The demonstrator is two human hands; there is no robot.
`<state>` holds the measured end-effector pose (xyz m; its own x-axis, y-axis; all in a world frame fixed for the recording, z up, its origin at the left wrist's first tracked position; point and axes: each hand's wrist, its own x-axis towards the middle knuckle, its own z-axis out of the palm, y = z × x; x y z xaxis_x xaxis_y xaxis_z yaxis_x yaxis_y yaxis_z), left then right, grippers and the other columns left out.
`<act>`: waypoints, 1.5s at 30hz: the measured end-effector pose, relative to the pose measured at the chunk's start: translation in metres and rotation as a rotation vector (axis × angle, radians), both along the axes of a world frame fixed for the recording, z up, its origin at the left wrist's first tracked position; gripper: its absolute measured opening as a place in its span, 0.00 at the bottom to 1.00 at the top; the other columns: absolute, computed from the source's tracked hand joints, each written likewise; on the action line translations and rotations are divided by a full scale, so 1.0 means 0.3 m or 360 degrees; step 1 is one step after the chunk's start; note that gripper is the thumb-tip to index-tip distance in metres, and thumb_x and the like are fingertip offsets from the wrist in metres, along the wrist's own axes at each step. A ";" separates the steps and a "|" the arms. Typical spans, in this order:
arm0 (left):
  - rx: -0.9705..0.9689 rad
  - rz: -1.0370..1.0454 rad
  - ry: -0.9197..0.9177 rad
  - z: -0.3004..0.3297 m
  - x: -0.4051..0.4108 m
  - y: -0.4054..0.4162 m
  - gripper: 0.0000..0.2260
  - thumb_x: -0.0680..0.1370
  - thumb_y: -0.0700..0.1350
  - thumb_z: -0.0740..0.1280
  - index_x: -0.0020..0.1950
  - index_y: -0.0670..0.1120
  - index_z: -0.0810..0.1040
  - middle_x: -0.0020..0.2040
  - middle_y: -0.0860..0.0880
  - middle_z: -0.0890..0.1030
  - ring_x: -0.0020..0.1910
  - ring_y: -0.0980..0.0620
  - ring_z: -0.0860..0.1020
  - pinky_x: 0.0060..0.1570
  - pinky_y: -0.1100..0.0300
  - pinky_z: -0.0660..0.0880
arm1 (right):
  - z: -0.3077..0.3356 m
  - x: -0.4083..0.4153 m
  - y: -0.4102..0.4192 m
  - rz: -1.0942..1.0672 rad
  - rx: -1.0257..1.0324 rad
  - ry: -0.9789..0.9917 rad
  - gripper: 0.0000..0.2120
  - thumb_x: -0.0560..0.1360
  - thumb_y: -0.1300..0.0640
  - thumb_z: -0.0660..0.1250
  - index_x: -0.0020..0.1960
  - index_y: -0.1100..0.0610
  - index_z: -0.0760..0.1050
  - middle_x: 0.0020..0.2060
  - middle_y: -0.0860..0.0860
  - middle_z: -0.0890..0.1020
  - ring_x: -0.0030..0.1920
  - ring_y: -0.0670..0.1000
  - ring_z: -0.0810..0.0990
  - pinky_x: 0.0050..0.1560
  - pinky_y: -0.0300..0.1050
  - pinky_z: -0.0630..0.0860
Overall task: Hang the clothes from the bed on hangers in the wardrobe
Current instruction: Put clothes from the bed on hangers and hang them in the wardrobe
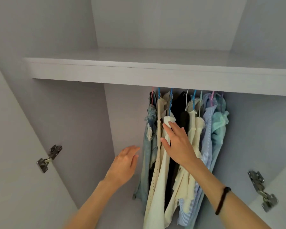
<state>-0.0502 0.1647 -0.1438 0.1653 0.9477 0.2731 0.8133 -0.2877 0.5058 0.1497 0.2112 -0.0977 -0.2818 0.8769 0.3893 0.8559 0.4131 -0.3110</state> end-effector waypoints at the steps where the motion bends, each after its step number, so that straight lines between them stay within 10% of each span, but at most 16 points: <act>1: -0.0015 0.0017 0.0000 0.012 0.004 0.052 0.17 0.82 0.41 0.53 0.71 0.45 0.65 0.70 0.48 0.68 0.67 0.50 0.67 0.66 0.58 0.63 | 0.010 -0.002 0.065 0.0021 0.0036 -0.0101 0.25 0.80 0.51 0.56 0.75 0.56 0.56 0.74 0.55 0.58 0.75 0.53 0.52 0.73 0.52 0.45; 9: -0.0032 0.0197 -0.0377 0.098 0.138 0.373 0.20 0.82 0.46 0.54 0.74 0.44 0.60 0.72 0.46 0.65 0.71 0.49 0.63 0.67 0.62 0.58 | -0.031 0.005 0.347 0.0168 0.0026 -0.0469 0.26 0.81 0.47 0.45 0.75 0.57 0.56 0.75 0.52 0.56 0.76 0.53 0.48 0.74 0.54 0.43; 15: -0.0086 0.0313 -0.0669 0.162 0.199 0.586 0.19 0.80 0.45 0.60 0.70 0.41 0.65 0.67 0.44 0.70 0.65 0.47 0.69 0.64 0.56 0.67 | -0.087 0.047 0.355 0.0040 0.0209 -0.0445 0.26 0.75 0.44 0.51 0.65 0.55 0.73 0.63 0.53 0.76 0.67 0.56 0.70 0.62 0.60 0.69; 23: -0.0108 0.0310 -0.1112 0.179 0.270 0.665 0.17 0.77 0.35 0.62 0.66 0.42 0.66 0.55 0.48 0.73 0.47 0.56 0.74 0.41 0.75 0.69 | -0.125 0.063 0.390 0.0045 0.0241 -0.0368 0.25 0.75 0.47 0.53 0.66 0.57 0.71 0.64 0.53 0.75 0.70 0.53 0.61 0.63 0.60 0.67; 31: -0.0266 0.0213 -0.1383 0.148 0.239 0.676 0.10 0.79 0.35 0.59 0.59 0.42 0.72 0.43 0.47 0.76 0.40 0.52 0.74 0.44 0.59 0.75 | -0.141 0.070 0.403 0.0031 0.0261 -0.0369 0.25 0.75 0.48 0.53 0.68 0.57 0.70 0.65 0.53 0.74 0.70 0.53 0.60 0.64 0.60 0.65; 45: 0.0150 0.0328 -0.1447 0.241 0.186 0.646 0.10 0.81 0.36 0.56 0.48 0.48 0.72 0.41 0.53 0.77 0.33 0.57 0.69 0.30 0.73 0.68 | -0.160 0.076 0.411 0.0108 0.0280 -0.0232 0.26 0.76 0.47 0.50 0.71 0.55 0.65 0.68 0.52 0.71 0.72 0.50 0.53 0.69 0.56 0.54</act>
